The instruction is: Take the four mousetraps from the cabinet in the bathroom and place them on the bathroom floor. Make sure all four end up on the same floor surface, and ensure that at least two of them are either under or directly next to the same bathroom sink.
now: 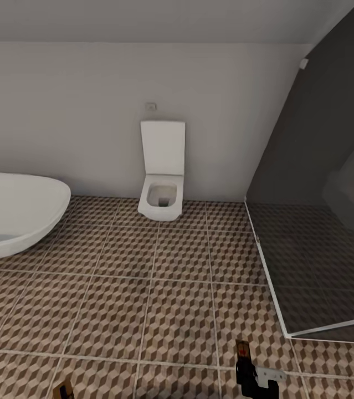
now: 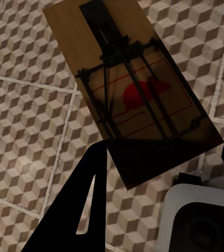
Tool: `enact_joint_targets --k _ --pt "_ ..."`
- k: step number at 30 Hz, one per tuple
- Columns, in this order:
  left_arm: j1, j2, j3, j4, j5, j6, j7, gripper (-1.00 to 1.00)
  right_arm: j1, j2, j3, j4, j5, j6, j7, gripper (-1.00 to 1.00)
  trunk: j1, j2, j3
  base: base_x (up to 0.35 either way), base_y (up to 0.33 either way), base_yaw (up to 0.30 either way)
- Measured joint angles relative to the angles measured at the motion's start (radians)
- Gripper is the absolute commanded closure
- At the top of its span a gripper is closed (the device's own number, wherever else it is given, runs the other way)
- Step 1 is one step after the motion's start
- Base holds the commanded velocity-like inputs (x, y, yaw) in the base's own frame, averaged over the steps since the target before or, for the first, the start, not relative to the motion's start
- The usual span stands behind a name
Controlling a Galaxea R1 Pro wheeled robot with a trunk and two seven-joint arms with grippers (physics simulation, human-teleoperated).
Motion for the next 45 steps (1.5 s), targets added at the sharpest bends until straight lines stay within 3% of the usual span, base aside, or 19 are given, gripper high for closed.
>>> enact_joint_targets --k 34,39,45 --pt "0.0 0.0 0.0 0.0 0.0 0.002 0.0 1.0 0.0 0.0 0.0 0.0 0.0 0.0 0.0 1.0 0.0 0.0 0.055 0.0 0.0 0.0" --pt "0.0 0.0 0.0 0.0 0.0 0.057 -0.002 1.0 0.0 0.001 0.0 0.0 0.0 0.0 0.0 1.0 0.0 0.0 0.063 0.0 0.0 0.0" --pt "0.0 0.0 0.0 0.0 0.0 0.071 -0.002 1.0 0.0 0.001 0.0 0.0 0.0 0.0 0.0 1.0 0.0 0.0 0.073 0.0 0.0 0.0"
